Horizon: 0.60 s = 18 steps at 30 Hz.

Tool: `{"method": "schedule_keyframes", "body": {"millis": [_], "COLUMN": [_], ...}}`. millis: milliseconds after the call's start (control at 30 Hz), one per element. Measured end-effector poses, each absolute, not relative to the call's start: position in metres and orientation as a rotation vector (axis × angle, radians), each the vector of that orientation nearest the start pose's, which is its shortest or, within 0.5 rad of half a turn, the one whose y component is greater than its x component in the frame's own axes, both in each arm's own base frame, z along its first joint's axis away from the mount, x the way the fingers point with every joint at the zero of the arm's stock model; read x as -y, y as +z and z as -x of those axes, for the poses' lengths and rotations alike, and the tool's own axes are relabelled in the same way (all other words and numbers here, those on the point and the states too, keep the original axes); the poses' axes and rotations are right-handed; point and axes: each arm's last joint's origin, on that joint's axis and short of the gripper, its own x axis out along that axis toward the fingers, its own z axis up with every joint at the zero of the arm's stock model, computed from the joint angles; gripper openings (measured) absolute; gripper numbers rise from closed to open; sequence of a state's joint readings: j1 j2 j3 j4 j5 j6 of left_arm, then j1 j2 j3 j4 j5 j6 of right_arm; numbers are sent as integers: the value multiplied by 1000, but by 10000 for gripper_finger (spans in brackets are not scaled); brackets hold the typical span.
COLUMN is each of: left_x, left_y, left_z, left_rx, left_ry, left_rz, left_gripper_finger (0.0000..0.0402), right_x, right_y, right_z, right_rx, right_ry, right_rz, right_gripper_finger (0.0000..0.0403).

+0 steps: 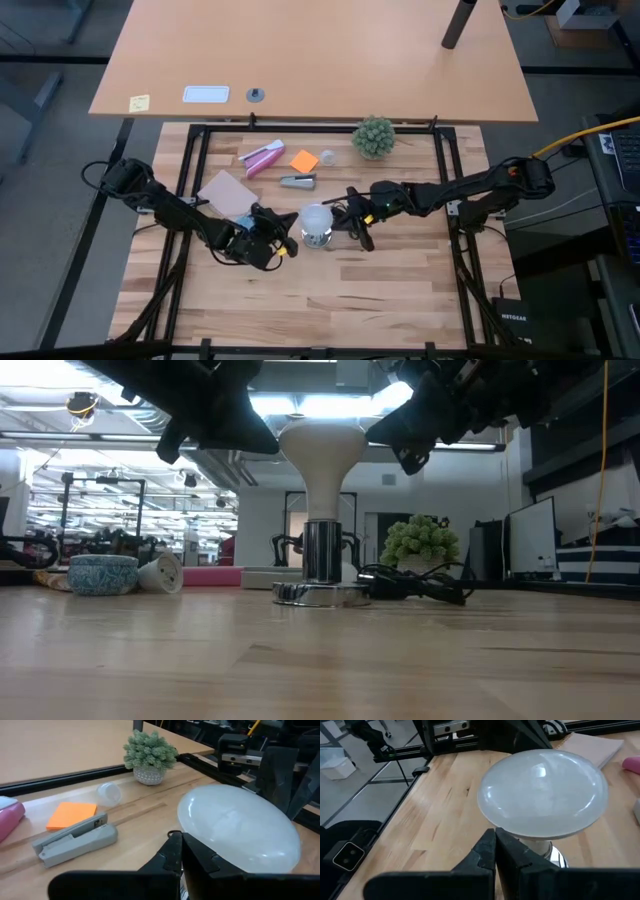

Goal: Screw lightbulb
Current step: Insert the lightbulb on the lamp

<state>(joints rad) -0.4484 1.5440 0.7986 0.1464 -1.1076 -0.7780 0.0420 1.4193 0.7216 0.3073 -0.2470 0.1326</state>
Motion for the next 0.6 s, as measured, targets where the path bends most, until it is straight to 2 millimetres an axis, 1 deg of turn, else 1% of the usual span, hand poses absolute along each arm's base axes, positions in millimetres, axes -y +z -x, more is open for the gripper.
{"method": "schedule_keyframes", "body": {"millis": [267,600], "left_x": [107,107], "left_y": [200,200], "left_z": [-282,-281], "left_rx": [-159,-158], "left_ry": [764,779], "left_rz": [281,244], "left_gripper_finger": [1,1], "right_x": [-20,-20], "right_y": [217,214], "right_z": [-294,-293], "right_rx": [-408,-434], "right_ry": [298,295], "right_rz": [-146,-148], "right_gripper_finger": [9,9]}}
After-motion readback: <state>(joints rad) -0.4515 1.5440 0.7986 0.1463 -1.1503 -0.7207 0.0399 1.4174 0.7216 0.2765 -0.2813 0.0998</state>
